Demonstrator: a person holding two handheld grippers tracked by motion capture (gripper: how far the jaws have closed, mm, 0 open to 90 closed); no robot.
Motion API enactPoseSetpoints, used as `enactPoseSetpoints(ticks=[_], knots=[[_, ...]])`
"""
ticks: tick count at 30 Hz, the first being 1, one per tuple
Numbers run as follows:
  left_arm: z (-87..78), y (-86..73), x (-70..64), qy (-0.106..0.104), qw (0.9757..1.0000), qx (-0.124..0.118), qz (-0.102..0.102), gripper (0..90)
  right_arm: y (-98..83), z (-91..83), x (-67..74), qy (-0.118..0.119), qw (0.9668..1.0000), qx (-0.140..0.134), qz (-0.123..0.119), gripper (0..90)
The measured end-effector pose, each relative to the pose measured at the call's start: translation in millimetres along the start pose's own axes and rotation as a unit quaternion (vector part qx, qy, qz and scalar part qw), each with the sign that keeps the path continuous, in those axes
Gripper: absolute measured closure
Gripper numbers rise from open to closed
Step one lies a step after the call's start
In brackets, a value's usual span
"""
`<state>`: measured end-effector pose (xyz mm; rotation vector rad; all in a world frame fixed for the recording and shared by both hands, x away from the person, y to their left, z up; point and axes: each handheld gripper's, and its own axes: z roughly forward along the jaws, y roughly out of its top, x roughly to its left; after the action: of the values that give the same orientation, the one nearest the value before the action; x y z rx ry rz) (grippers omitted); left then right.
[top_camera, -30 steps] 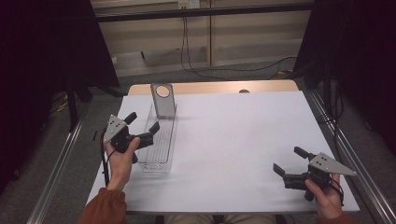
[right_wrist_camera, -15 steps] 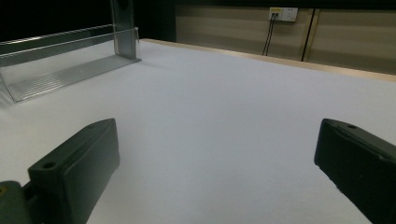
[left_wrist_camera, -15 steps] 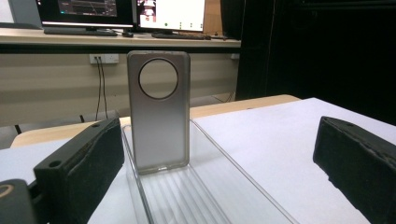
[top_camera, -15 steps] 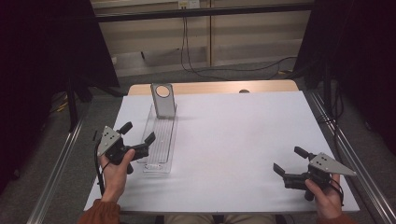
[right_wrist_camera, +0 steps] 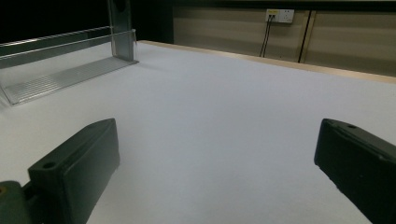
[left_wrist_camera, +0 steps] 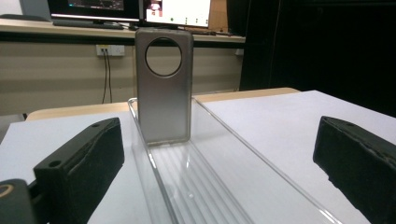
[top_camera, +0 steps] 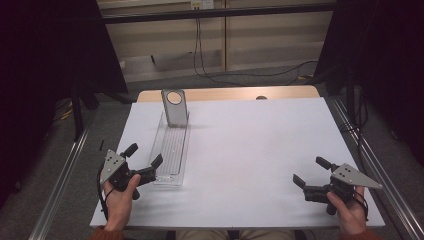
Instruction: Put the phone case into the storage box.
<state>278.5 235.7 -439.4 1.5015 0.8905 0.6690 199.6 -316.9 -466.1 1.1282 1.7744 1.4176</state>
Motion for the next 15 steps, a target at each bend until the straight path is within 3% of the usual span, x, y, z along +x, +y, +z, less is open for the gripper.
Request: enactPoseSetpoints(ticks=[6,15], knots=[[-8.3,-6.0,-1.0,0.008,0.9999,-0.008,0.000,2.2,0.0,0.7,-0.4,0.000,1.0000,0.001,-0.002,0.0],[-22.7,-17.1,-2.4,0.005,1.0000,0.003,0.003,2.2,-0.3,0.1,-0.2,-0.001,1.0000,0.000,-0.001,0.0]])
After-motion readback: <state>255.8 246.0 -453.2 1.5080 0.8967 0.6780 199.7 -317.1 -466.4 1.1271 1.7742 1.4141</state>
